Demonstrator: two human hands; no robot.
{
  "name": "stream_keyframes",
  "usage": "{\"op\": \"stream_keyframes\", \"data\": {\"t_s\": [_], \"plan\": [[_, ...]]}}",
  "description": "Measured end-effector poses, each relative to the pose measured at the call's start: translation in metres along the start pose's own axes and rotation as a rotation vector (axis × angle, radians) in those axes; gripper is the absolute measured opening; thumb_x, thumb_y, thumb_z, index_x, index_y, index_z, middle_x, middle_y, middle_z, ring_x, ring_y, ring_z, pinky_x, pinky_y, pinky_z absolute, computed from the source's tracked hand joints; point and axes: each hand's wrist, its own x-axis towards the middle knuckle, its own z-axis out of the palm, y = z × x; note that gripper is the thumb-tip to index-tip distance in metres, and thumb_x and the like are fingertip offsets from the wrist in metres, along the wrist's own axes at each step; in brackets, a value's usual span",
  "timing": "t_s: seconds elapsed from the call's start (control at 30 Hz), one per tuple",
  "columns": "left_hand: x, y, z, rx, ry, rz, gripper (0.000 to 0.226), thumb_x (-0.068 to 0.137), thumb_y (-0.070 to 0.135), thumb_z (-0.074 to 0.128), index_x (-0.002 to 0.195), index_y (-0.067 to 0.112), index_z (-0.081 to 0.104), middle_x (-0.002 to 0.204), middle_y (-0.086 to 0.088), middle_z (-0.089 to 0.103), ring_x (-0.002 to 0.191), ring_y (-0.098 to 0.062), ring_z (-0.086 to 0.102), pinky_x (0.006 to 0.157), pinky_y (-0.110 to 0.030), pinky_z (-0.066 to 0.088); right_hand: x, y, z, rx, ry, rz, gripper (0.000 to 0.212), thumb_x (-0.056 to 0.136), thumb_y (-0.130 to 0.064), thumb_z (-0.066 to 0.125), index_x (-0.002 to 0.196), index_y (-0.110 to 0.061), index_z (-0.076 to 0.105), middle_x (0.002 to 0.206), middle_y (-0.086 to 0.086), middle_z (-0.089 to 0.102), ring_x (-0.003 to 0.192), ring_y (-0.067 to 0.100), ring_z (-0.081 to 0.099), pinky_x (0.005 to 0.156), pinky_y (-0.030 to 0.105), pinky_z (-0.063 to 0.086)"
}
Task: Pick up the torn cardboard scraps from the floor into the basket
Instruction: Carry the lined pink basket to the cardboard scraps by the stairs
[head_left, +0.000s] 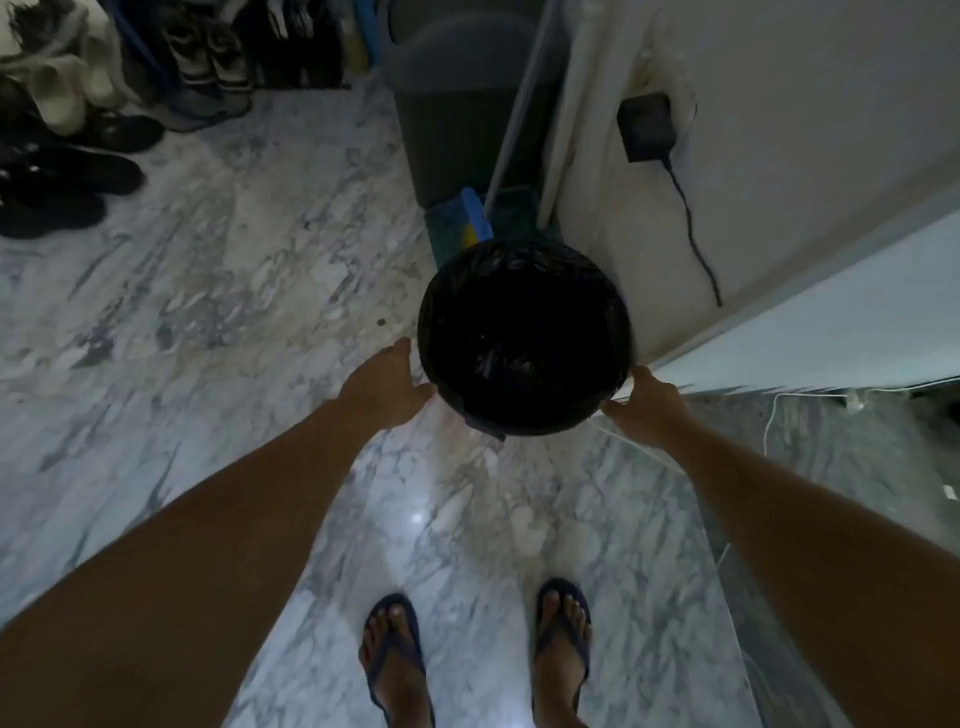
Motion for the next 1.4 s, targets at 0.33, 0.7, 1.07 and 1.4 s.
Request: {"op": "stream_keyframes", "data": {"t_s": [0.33,0.7,1.07,1.4], "plan": [[0.08,-0.011,0.066,-0.353,0.072,-0.144,0.077,0.091,0.029,0.061,0.148,0.007,0.015,0.138,-0.017,0.048,0.119,-0.035,0.052,0.082,-0.029,0.042,0.062,0.015,0.058,0.477,-0.017,0.179,0.096,0.088,-0.019,0.065,0.152,-0.044,-0.002,0.133,0.02,0.05,0.097,0.042,0.065,0.055,0.047,0.061],[0.084,-0.011,0.058,-0.768,0.047,-0.237,0.091,0.055,0.006,0.068,0.138,0.025,0.036,0.125,-0.011,0.051,0.104,-0.041,0.059,0.071,-0.061,0.055,0.082,0.015,0.073,0.734,0.066,0.177,0.09,0.076,0.016,0.051,0.139,-0.043,0.028,0.136,0.011,0.039,0.104,0.058,0.052,0.047,0.066,0.052],[-0.017,0.009,-0.026,-0.756,0.11,-0.266,0.095,0.05,0.018,0.064,0.14,0.023,0.035,0.123,-0.011,0.055,0.1,-0.037,0.063,0.069,-0.054,0.059,-0.017,-0.039,-0.005,0.662,0.062,0.065,0.071,0.082,-0.001,0.06,0.135,-0.041,0.034,0.133,0.014,0.045,0.103,0.053,0.056,0.043,0.061,0.053],[-0.14,0.044,-0.127,-0.889,0.25,-0.32,0.083,0.06,0.005,0.068,0.137,0.018,0.04,0.127,-0.016,0.055,0.096,-0.043,0.063,0.071,-0.056,0.058,-0.102,-0.1,-0.103,0.467,0.116,-0.148,0.076,0.07,-0.02,0.062,0.138,-0.033,0.03,0.119,0.014,0.059,0.11,0.042,0.058,0.086,0.058,0.054]]}}
